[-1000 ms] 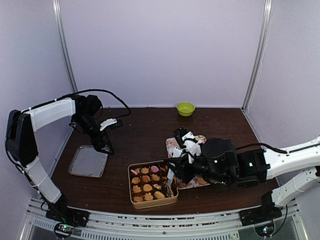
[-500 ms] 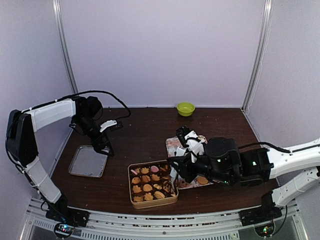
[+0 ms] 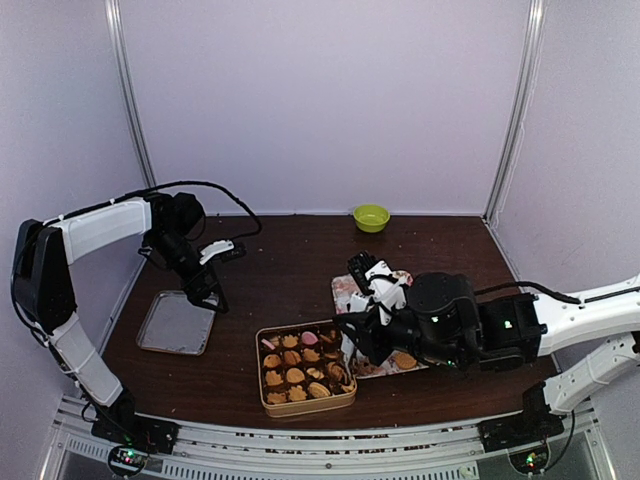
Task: Pack the cookies
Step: Adjust the fake cookies in the empty pocket of the box, then place the clamp on the plate.
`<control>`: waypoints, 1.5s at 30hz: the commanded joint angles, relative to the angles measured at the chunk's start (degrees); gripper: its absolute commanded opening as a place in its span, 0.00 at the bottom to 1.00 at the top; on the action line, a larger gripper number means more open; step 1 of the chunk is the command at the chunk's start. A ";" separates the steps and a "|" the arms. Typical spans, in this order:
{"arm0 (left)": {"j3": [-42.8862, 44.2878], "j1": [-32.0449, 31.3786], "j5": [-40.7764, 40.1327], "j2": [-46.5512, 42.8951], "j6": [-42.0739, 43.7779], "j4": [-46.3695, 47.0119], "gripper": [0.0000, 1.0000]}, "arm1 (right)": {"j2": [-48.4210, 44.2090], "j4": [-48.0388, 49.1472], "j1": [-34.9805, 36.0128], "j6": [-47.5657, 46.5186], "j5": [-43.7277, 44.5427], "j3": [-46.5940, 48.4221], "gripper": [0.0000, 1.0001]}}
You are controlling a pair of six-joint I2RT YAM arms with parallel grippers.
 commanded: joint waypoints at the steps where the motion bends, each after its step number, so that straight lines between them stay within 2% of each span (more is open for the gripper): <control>1: 0.30 0.42 1.00 0.43 1.16 -0.17 0.97 | 0.06 0.44 0.33 -0.64 -0.41 2.18 0.32; 14: 0.46 0.42 0.85 0.26 1.38 -0.54 0.96 | -1.68 1.85 0.30 -2.52 -5.10 0.11 0.18; 17: 0.48 0.47 0.95 0.19 1.28 -0.53 0.96 | -1.04 0.97 0.26 -3.13 -4.99 0.85 0.22; 23: 0.56 0.44 0.65 0.12 1.64 -0.78 0.96 | -1.60 0.87 -0.15 -3.32 -2.03 2.40 0.37; 30: 1.09 0.58 0.56 0.18 1.75 -0.93 0.96 | -4.51 1.74 -3.53 -3.09 -2.50 3.11 0.40; 35: 1.27 0.61 0.61 0.60 1.95 -1.06 0.96 | -7.16 -0.16 -9.72 0.07 -2.02 1.66 0.37; 45: 1.45 1.07 -1.60 1.31 1.77 -0.71 0.98 | -1.87 -16.24 -29.67 19.70 -6.00 5.67 0.38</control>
